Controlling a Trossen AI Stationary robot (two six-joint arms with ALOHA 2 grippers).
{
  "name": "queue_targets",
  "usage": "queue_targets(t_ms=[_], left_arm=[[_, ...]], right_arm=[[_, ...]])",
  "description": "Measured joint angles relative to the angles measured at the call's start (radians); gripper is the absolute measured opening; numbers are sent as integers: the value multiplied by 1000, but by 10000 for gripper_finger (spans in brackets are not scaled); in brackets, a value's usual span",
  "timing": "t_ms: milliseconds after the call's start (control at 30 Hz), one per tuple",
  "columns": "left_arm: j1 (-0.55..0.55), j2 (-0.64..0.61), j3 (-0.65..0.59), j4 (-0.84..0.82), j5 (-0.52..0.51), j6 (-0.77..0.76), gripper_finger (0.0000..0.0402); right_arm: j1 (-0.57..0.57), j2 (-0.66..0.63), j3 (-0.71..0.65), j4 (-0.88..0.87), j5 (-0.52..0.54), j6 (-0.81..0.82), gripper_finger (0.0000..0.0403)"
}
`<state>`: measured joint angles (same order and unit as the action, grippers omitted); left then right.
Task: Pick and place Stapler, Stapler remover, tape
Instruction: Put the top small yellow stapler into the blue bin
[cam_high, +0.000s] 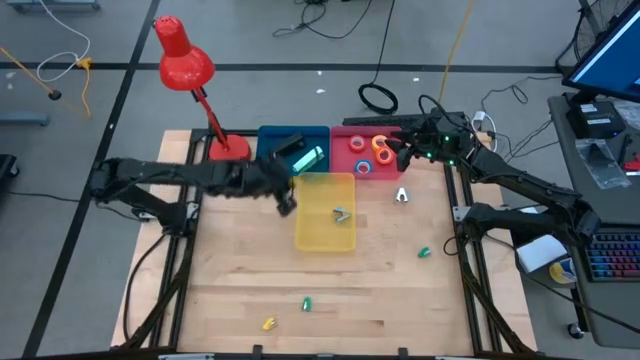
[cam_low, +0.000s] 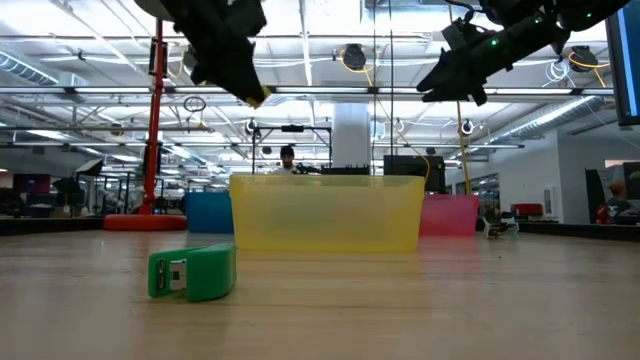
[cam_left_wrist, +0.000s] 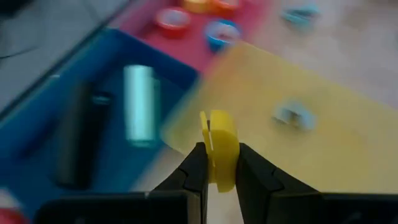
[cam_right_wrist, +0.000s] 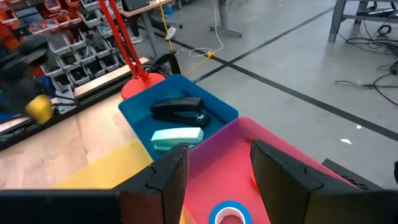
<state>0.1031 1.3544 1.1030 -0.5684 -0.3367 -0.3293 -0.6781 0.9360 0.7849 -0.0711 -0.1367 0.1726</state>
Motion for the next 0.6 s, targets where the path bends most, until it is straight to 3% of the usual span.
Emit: queue_targets(t_ms=[167,267,500,600], left_arm=[[199,76,1,0,-2,65,50],[294,168,1,56,81,108,50],[410,373,1,133,239,125,51],[423,414,0,136,250,125,51]], right_arm=[[0,0,0,0,0,-1,164],[0,0,0,0,0,-10,164],[0,0,0,-9,1,-13,164],[0,0,0,-9,1,-13,164]])
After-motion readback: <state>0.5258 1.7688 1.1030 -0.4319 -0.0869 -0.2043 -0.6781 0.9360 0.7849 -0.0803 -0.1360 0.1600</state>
